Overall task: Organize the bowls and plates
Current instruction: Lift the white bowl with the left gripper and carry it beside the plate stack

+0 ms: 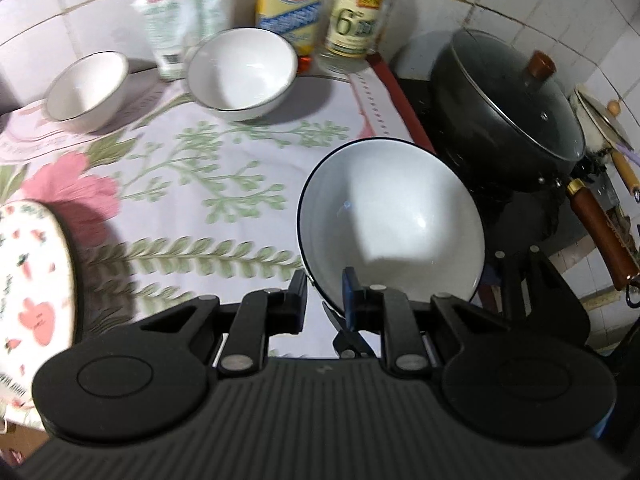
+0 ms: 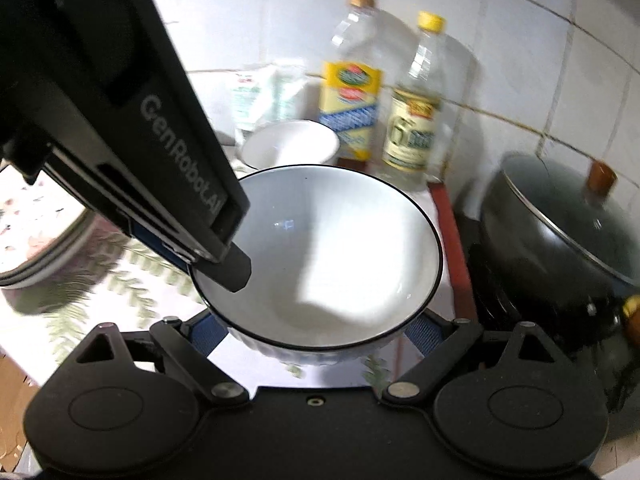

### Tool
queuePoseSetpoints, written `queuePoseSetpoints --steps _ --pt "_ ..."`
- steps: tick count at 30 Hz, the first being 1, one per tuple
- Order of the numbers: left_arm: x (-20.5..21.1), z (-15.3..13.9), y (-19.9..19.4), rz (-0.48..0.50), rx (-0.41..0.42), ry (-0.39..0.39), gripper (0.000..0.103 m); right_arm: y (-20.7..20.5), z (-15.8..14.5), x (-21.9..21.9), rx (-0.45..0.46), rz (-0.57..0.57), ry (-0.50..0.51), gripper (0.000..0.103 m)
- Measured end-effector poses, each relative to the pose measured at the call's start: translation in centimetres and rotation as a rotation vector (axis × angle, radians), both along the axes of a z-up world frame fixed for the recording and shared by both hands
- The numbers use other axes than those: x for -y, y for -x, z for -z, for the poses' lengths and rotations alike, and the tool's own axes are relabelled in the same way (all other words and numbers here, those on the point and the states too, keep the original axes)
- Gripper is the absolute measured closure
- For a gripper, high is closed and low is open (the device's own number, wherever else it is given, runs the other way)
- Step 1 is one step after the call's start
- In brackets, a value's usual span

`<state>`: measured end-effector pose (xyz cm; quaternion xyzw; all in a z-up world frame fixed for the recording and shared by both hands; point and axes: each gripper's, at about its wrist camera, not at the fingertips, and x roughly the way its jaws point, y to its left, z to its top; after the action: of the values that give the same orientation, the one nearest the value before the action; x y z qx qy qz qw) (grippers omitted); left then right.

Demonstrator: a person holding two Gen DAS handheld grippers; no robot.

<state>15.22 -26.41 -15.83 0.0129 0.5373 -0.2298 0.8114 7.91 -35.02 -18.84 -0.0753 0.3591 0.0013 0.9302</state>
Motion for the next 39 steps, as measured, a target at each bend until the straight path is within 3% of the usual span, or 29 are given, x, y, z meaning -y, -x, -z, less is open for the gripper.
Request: queuePoseSetpoints --steps 7,16,32,39 --pt "-4.5 -0.9 0.5 -0.068 0.025 -0.03 0.086 -0.9 -0.5 -4.0 -0.011 -0.09 -0.025 0.008" --pt "-9.1 1.0 -0.7 -0.141 -0.005 -0.005 0.086 -2.6 1.2 -7.8 -0.058 -0.152 -0.039 0.008" --pt "-11.0 5.8 -2.3 -0.175 -0.114 -0.007 0.086 -3.9 5.3 -9.3 -0.181 -0.172 -0.051 0.008" --pt "-10.6 6.3 -2.0 -0.169 -0.1 -0.048 0.087 -4.0 5.6 -9.8 -0.179 -0.173 -0.029 0.009"
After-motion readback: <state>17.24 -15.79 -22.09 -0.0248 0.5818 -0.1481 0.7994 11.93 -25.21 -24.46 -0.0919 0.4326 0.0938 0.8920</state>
